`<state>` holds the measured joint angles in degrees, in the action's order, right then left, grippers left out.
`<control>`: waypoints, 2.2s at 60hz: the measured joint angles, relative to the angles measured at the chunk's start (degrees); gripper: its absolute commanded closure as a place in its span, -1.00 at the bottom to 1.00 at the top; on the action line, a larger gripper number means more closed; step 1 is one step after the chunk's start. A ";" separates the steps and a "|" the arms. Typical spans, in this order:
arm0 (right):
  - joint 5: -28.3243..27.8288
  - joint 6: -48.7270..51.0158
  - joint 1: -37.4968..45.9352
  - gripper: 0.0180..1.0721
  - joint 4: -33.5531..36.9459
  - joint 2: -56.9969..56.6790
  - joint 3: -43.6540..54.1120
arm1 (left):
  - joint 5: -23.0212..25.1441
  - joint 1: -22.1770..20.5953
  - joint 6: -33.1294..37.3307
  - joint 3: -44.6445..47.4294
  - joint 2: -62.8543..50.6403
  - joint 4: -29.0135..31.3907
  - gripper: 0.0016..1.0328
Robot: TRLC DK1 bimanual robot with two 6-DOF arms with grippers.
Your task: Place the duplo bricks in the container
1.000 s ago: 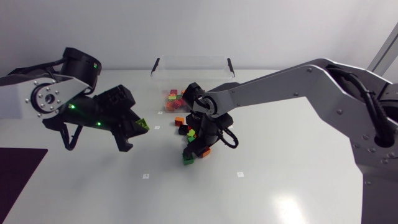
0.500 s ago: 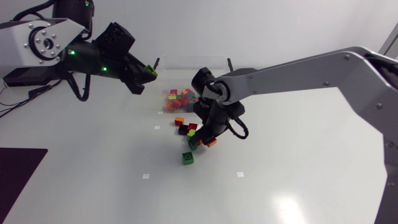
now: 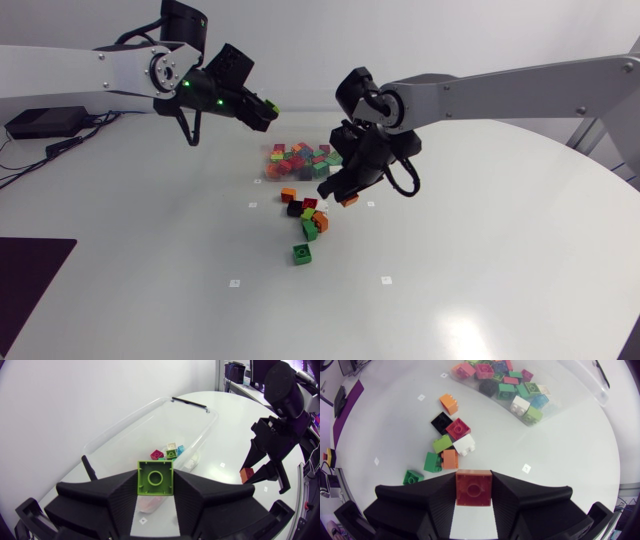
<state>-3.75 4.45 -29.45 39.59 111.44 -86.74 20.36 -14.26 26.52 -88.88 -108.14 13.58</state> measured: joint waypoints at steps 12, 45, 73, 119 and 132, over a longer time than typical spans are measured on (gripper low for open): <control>-1.05 0.00 1.25 0.75 -0.37 0.00 -3.61 | -0.98 -0.17 -2.12 -7.02 -5.95 -0.26 0.29; -2.71 0.00 3.78 0.75 -5.01 0.02 -12.57 | -3.34 -1.33 -4.31 -5.44 -5.92 -9.22 -0.90; -3.52 -1.38 5.18 0.75 -7.80 6.88 -24.15 | 0.94 -0.55 5.31 20.96 11.28 -8.13 -0.90; -1.97 -4.33 6.86 0.45 -15.06 18.32 -35.98 | -1.92 -3.91 2.32 27.63 -2.62 -20.15 -0.90; -0.61 -4.50 6.71 -0.68 -15.19 19.45 -37.73 | -4.35 -4.35 -3.34 24.41 -6.16 -21.00 -0.90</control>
<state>-4.36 -0.05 -22.74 24.40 130.89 -124.46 16.01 -18.61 23.18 -64.47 -114.30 -7.42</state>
